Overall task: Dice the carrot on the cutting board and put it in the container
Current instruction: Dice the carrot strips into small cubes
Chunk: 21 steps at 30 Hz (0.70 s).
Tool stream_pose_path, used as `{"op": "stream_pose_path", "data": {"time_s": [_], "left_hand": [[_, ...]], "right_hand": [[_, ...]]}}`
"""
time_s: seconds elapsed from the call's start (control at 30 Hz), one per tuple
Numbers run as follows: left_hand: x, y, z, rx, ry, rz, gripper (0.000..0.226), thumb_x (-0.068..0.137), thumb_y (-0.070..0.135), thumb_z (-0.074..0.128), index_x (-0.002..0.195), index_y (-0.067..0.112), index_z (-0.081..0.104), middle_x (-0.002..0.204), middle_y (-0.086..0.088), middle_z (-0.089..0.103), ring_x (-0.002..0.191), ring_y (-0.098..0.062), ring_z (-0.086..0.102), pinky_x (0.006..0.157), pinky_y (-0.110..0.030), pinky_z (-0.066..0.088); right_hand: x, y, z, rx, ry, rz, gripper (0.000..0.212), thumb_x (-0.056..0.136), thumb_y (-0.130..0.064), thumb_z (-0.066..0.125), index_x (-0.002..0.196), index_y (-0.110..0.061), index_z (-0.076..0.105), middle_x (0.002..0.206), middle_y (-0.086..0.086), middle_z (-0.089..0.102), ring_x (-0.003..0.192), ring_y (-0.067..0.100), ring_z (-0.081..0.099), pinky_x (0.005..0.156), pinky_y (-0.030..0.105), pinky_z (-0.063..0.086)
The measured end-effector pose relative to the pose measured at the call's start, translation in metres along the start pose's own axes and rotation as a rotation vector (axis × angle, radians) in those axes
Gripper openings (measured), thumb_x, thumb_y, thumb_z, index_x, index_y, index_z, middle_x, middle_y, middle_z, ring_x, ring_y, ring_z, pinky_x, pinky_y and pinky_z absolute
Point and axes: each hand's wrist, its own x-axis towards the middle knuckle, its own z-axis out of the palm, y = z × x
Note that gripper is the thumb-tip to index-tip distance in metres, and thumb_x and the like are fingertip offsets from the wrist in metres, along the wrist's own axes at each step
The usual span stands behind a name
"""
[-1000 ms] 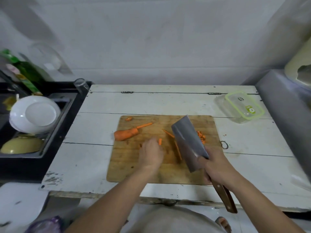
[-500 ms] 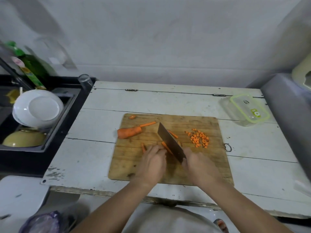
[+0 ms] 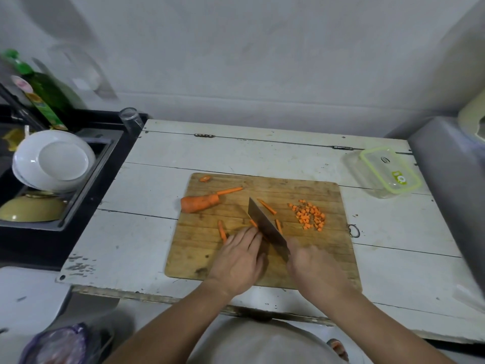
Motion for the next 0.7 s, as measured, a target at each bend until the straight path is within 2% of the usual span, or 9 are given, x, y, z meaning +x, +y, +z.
{"op": "stream_pose_path", "data": {"time_s": [0.1, 0.2, 0.27, 0.37, 0.5, 0.6, 0.67, 0.7], "left_hand": [[0.0, -0.001, 0.0, -0.005, -0.016, -0.001, 0.057, 0.103, 0.044, 0.034, 0.148, 0.012, 0.048, 0.15, -0.004, 0.048, 0.142, -0.019, 0.039, 0.121, -0.038, 0.032], [0.0, -0.001, 0.001, -0.001, -0.032, 0.008, 0.058, 0.102, 0.045, 0.033, 0.149, 0.013, 0.046, 0.151, -0.003, 0.047, 0.143, -0.02, 0.038, 0.121, -0.039, 0.032], [0.001, -0.002, 0.002, -0.009, -0.03, 0.002, 0.057, 0.102, 0.044, 0.034, 0.148, 0.014, 0.046, 0.151, -0.003, 0.047, 0.142, -0.02, 0.038, 0.12, -0.039, 0.032], [0.002, -0.003, 0.003, -0.031, -0.035, 0.003, 0.055, 0.101, 0.044, 0.036, 0.148, 0.017, 0.045, 0.149, -0.001, 0.047, 0.14, -0.019, 0.039, 0.117, -0.038, 0.034], [0.003, -0.001, -0.002, -0.067, 0.015, 0.035, 0.051, 0.1, 0.045, 0.042, 0.143, 0.018, 0.048, 0.138, 0.0, 0.053, 0.129, -0.018, 0.046, 0.107, -0.035, 0.04], [0.003, 0.0, -0.008, -0.073, -0.025, 0.015, 0.052, 0.099, 0.047, 0.04, 0.144, 0.021, 0.047, 0.141, 0.005, 0.05, 0.132, -0.013, 0.042, 0.111, -0.033, 0.037], [0.006, 0.001, -0.012, -0.087, -0.05, 0.005, 0.047, 0.1, 0.045, 0.039, 0.14, 0.024, 0.048, 0.141, 0.008, 0.047, 0.133, -0.01, 0.04, 0.115, -0.032, 0.035], [0.009, 0.001, -0.017, -0.096, -0.051, 0.014, 0.043, 0.1, 0.043, 0.039, 0.137, 0.023, 0.052, 0.139, 0.008, 0.048, 0.131, -0.011, 0.041, 0.114, -0.032, 0.036]], "right_hand": [[-0.001, -0.005, -0.001, -0.021, 0.007, -0.009, 0.024, 0.098, -0.007, 0.049, 0.115, -0.023, 0.045, 0.074, -0.005, 0.056, 0.056, 0.019, 0.052, 0.043, 0.025, 0.031], [-0.003, -0.008, -0.002, -0.068, -0.018, -0.007, 0.03, 0.095, 0.0, 0.048, 0.115, -0.021, 0.043, 0.081, -0.001, 0.064, 0.064, 0.022, 0.063, 0.051, 0.03, 0.048], [-0.007, -0.013, -0.004, -0.106, -0.042, -0.006, 0.035, 0.092, 0.004, 0.048, 0.118, -0.019, 0.04, 0.086, 0.002, 0.068, 0.072, 0.025, 0.069, 0.056, 0.035, 0.053], [-0.001, -0.022, -0.005, -0.136, -0.058, -0.021, 0.039, 0.091, 0.007, 0.047, 0.122, -0.015, 0.038, 0.092, 0.005, 0.07, 0.079, 0.027, 0.071, 0.056, 0.036, 0.049], [0.028, -0.04, -0.004, -0.114, -0.065, -0.054, 0.032, 0.096, 0.002, 0.045, 0.124, -0.013, 0.037, 0.098, 0.007, 0.07, 0.085, 0.031, 0.071, 0.059, 0.036, 0.043], [0.037, -0.034, -0.002, 0.009, -0.034, -0.009, 0.021, 0.101, -0.007, 0.042, 0.12, -0.017, 0.039, 0.093, 0.005, 0.068, 0.08, 0.028, 0.069, 0.057, 0.033, 0.044], [0.036, -0.011, -0.001, 0.198, -0.022, 0.05, 0.012, 0.103, -0.017, 0.043, 0.114, -0.022, 0.043, 0.086, 0.0, 0.065, 0.073, 0.02, 0.064, 0.057, 0.031, 0.048], [0.034, 0.001, -0.002, 0.309, -0.016, 0.076, 0.013, 0.103, -0.021, 0.045, 0.116, -0.023, 0.047, 0.088, -0.001, 0.066, 0.075, 0.018, 0.063, 0.061, 0.033, 0.052]]}}
